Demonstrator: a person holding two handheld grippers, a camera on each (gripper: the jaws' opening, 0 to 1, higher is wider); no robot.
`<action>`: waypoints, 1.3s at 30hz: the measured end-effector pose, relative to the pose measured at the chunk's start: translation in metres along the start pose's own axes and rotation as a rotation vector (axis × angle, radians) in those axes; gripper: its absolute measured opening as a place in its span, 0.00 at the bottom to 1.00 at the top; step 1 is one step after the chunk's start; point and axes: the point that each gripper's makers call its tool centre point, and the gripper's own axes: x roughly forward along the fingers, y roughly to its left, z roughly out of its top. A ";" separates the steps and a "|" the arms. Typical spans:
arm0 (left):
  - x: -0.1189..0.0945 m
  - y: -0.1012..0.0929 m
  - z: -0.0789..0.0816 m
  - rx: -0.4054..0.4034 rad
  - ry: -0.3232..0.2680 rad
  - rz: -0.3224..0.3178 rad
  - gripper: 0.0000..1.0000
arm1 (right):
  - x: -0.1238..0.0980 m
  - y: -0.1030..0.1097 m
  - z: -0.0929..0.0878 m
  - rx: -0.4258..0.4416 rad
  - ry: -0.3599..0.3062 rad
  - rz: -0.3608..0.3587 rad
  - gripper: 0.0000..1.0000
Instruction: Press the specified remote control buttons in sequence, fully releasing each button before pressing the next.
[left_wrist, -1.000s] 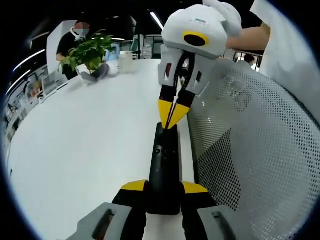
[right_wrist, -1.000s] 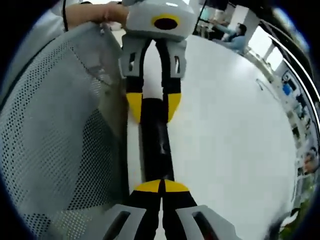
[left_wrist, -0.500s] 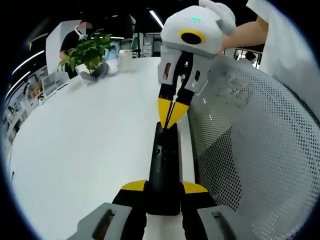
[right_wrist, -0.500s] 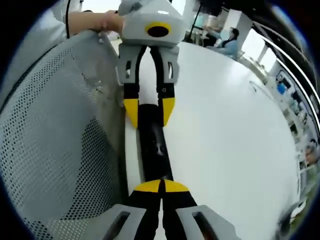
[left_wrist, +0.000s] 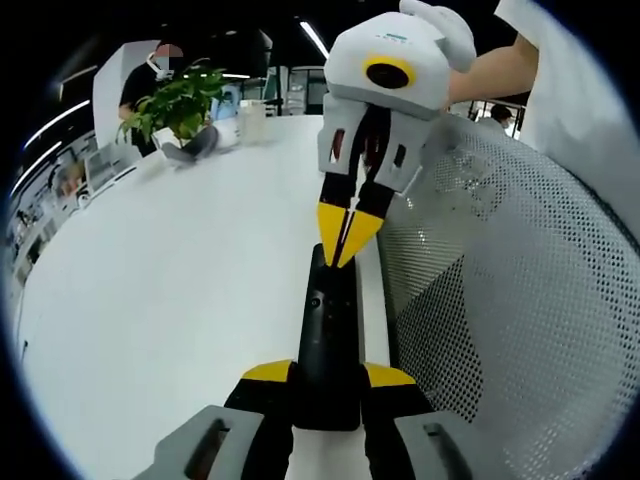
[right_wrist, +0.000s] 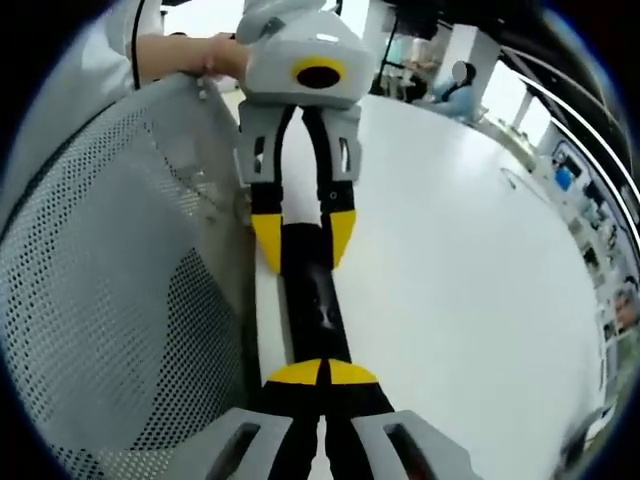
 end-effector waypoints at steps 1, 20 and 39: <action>0.000 0.000 0.000 0.004 0.000 0.001 0.25 | 0.000 0.000 0.000 0.001 0.007 -0.001 0.00; 0.001 0.000 -0.001 0.035 0.013 0.012 0.25 | 0.002 0.000 -0.001 -0.008 0.077 0.030 0.00; 0.001 0.000 0.000 0.040 0.015 0.012 0.25 | 0.004 0.003 0.005 -0.026 0.011 0.049 0.04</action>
